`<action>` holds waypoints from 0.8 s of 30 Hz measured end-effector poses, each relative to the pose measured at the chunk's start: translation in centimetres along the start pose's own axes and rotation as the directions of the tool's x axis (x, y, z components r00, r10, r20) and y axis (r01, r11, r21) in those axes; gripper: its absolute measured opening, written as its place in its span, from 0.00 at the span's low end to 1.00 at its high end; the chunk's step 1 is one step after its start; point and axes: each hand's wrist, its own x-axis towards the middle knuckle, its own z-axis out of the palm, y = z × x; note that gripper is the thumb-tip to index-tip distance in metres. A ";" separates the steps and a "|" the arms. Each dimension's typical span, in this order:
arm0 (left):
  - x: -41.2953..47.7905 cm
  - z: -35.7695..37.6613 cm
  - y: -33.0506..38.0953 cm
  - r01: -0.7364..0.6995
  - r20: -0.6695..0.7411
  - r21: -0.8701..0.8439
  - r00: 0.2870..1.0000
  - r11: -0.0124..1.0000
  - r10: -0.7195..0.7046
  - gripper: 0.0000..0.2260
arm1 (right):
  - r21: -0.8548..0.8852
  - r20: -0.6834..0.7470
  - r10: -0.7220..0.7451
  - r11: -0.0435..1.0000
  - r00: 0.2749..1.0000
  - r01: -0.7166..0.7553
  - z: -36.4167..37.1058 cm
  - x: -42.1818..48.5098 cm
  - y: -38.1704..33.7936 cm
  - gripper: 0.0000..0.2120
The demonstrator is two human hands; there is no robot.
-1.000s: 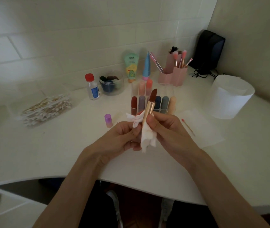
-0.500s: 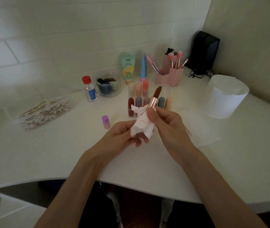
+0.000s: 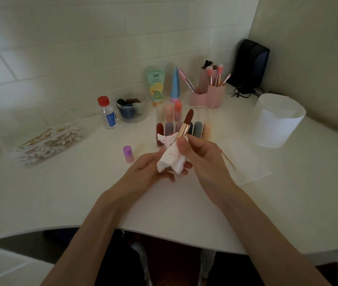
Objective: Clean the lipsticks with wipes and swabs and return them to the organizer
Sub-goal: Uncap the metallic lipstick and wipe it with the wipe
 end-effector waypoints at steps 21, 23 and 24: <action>-0.3 -0.1 0.2 -0.026 -0.037 0.064 0.999 0.998 0.028 0.15 | 0.010 -0.015 -0.017 1.000 1.000 0.017 0.7 0.0 0.0 0.24; -0.2 -0.5 -0.2 -0.050 -0.062 0.127 0.996 0.991 0.059 0.13 | 0.004 -0.023 -0.033 0.999 0.999 0.033 0.6 0.0 0.1 0.24; -0.1 -0.6 -0.4 -0.060 -0.101 0.151 0.992 0.987 0.076 0.11 | 0.011 -0.026 -0.037 0.999 0.999 0.037 0.7 0.0 0.1 0.23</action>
